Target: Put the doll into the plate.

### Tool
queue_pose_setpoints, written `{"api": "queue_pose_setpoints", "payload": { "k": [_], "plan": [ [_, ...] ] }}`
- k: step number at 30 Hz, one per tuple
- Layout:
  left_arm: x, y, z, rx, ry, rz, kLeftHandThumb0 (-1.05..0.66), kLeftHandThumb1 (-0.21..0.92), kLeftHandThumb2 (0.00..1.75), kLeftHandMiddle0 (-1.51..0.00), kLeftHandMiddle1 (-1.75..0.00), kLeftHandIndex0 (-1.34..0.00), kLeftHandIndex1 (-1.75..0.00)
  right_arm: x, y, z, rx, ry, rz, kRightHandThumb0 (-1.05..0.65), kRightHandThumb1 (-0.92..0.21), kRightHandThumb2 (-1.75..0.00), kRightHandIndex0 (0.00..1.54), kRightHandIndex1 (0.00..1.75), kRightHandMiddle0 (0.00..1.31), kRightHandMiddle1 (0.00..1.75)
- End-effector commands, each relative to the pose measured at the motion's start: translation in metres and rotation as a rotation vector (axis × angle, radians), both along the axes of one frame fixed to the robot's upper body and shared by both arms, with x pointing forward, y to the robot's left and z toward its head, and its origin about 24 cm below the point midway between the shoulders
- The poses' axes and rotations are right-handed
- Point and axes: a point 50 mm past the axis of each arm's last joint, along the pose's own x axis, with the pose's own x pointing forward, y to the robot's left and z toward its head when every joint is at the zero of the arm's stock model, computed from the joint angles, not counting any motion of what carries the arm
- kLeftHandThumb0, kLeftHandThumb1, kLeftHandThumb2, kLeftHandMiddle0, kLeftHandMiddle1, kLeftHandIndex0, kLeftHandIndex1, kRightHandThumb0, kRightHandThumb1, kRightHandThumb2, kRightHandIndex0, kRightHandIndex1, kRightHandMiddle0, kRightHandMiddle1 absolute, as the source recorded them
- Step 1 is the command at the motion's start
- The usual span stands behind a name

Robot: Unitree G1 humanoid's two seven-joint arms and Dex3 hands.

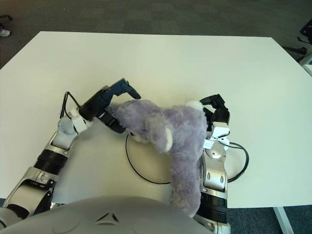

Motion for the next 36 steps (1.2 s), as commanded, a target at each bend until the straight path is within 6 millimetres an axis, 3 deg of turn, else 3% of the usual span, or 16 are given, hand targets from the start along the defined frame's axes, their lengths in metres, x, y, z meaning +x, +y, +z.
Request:
{"api": "queue_pose_setpoints", "payload": {
  "k": [1, 5, 9, 16, 25, 30, 36],
  "plan": [
    [0.002, 0.0, 0.003, 0.004, -0.04, -0.011, -0.88, 0.76, 0.52, -0.34, -0.78, -0.01, -1.13, -0.001, -0.001, 0.002, -0.012, 0.002, -0.004, -0.45, -0.42, -1.18, 1.09, 1.75, 0.53, 1.75],
    [0.003, 0.0, 0.002, 0.004, -0.042, -0.032, -0.91, 0.86, 0.43, -0.32, -0.71, 0.0, -1.09, -0.001, -0.002, 0.002, -0.015, 0.004, 0.002, -0.45, -0.41, -1.2, 1.09, 1.75, 0.54, 1.75],
    [0.003, 0.0, 0.001, 0.007, -0.038, -0.043, -0.95, 0.91, 0.48, -0.27, -0.65, 0.0, -1.01, -0.001, -0.002, 0.002, -0.014, 0.003, 0.004, -0.45, -0.4, -1.21, 1.09, 1.75, 0.54, 1.75],
    [0.003, 0.001, 0.001, 0.002, -0.035, -0.065, -1.01, 0.92, 0.66, -0.24, -0.58, 0.0, -0.87, -0.001, -0.002, 0.002, -0.007, -0.001, -0.003, -0.45, -0.4, -1.22, 1.11, 1.75, 0.55, 1.75],
    [0.004, -0.001, 0.002, -0.083, -0.026, -0.084, -1.04, 0.92, 0.73, -0.24, -0.53, 0.0, -0.77, -0.001, -0.001, 0.002, 0.012, -0.012, -0.017, -0.45, -0.42, -1.19, 1.09, 1.75, 0.53, 1.75],
    [0.009, 0.0, 0.004, -0.19, -0.004, -0.044, -1.01, 0.92, 0.8, -0.33, -0.56, 0.0, -0.84, -0.001, -0.001, 0.002, 0.0, -0.01, -0.014, -0.45, -0.42, -1.18, 1.11, 1.75, 0.53, 1.75],
    [0.016, -0.001, 0.0, -0.323, 0.226, -0.087, -0.92, 0.92, 0.83, -0.37, -0.59, 0.0, -0.87, -0.002, -0.002, 0.003, -0.006, -0.006, -0.015, -0.44, -0.43, -1.18, 1.12, 1.75, 0.53, 1.75]
  ]
}}
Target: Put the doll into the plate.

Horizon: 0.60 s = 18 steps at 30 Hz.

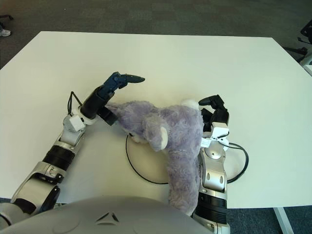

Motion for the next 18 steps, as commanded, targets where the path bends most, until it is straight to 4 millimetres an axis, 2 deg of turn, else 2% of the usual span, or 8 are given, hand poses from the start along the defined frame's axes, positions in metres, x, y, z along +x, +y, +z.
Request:
{"api": "queue_pose_setpoints", "payload": {
  "k": [1, 4, 6, 7, 9, 11, 14, 18],
  "plan": [
    [0.005, 0.003, 0.0, -0.092, 0.161, -0.057, -0.9, 0.92, 0.83, -0.37, -0.6, 0.0, -0.88, -0.001, -0.002, 0.003, -0.007, -0.01, -0.009, -0.44, -0.43, -1.18, 1.12, 1.75, 0.53, 1.75],
    [0.007, 0.009, 0.001, -0.144, 0.236, -0.049, -0.84, 0.92, 0.79, -0.36, -0.67, 0.0, -0.98, -0.001, -0.003, 0.003, -0.005, -0.011, -0.01, -0.44, -0.43, -1.18, 1.12, 1.75, 0.52, 1.75],
    [0.015, 0.018, 0.005, -0.162, 0.233, 0.054, -0.83, 0.92, 0.78, -0.38, -0.75, 0.0, -1.06, -0.001, -0.003, 0.003, -0.003, -0.013, -0.009, -0.44, -0.43, -1.18, 1.12, 1.75, 0.52, 1.75],
    [0.023, 0.026, 0.009, -0.168, 0.216, 0.14, -0.82, 0.92, 0.78, -0.39, -0.84, 0.0, -1.13, 0.0, -0.003, 0.003, -0.003, -0.014, -0.008, -0.44, -0.43, -1.18, 1.12, 1.75, 0.52, 1.75],
    [0.034, 0.033, 0.014, -0.172, 0.171, 0.298, -0.86, 0.92, 0.86, -0.54, -1.35, -0.01, -1.32, 0.0, -0.003, 0.003, -0.005, -0.015, -0.007, -0.44, -0.43, -1.18, 1.13, 1.75, 0.52, 1.75],
    [0.039, 0.034, 0.014, -0.182, 0.153, 0.374, -0.89, 0.92, 0.92, -0.63, -1.54, -0.01, -1.39, 0.0, -0.003, 0.003, -0.008, -0.015, -0.007, -0.44, -0.43, -1.18, 1.13, 1.75, 0.52, 1.75],
    [0.045, 0.033, 0.013, -0.21, 0.144, 0.441, -0.93, 0.92, 0.99, -0.73, -1.68, -0.03, -1.48, 0.0, -0.004, 0.003, -0.012, -0.014, -0.007, -0.44, -0.43, -1.18, 1.13, 1.75, 0.52, 1.75],
    [0.055, 0.032, 0.009, -0.264, 0.172, 0.506, -0.95, 0.92, 1.05, -0.8, -1.73, -0.05, -1.53, 0.0, -0.004, 0.003, -0.012, -0.01, -0.01, -0.44, -0.43, -1.18, 1.13, 1.75, 0.52, 1.75]
  ]
}}
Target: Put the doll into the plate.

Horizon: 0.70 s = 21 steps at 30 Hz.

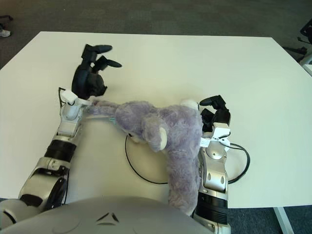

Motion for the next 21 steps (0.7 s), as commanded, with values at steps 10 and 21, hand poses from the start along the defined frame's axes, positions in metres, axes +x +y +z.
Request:
{"api": "queue_pose_setpoints", "payload": {
  "k": [10, 21],
  "plan": [
    [0.023, -0.009, -0.009, -0.141, 0.181, 0.045, -0.82, 0.92, 1.06, -0.91, -1.74, -0.09, -1.71, -0.001, -0.003, 0.003, 0.002, -0.017, -0.003, -0.44, -0.43, -1.18, 1.12, 1.75, 0.52, 1.75],
    [0.028, -0.013, -0.017, -0.171, 0.332, 0.072, -0.39, 0.74, 0.79, -1.05, -1.75, -0.3, -1.75, -0.002, -0.004, 0.002, 0.002, -0.012, -0.001, -0.44, -0.43, -1.18, 1.12, 1.75, 0.53, 1.75]
  ]
}}
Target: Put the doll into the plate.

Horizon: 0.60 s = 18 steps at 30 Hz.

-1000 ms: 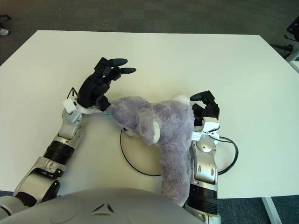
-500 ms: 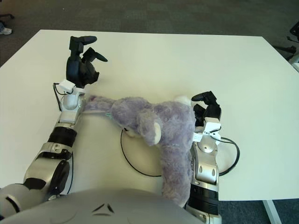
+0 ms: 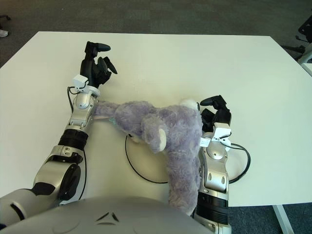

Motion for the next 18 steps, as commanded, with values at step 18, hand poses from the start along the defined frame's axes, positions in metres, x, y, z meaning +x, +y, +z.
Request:
{"api": "queue_pose_setpoints", "payload": {
  "k": [18],
  "plan": [
    [0.009, 0.004, -0.021, -0.008, 0.153, -0.027, -0.41, 0.54, 1.04, -1.14, -1.75, -0.44, -1.75, -0.003, -0.004, 0.003, 0.002, -0.016, -0.01, -0.45, -0.4, -1.21, 1.13, 1.75, 0.54, 1.75]
  ]
}}
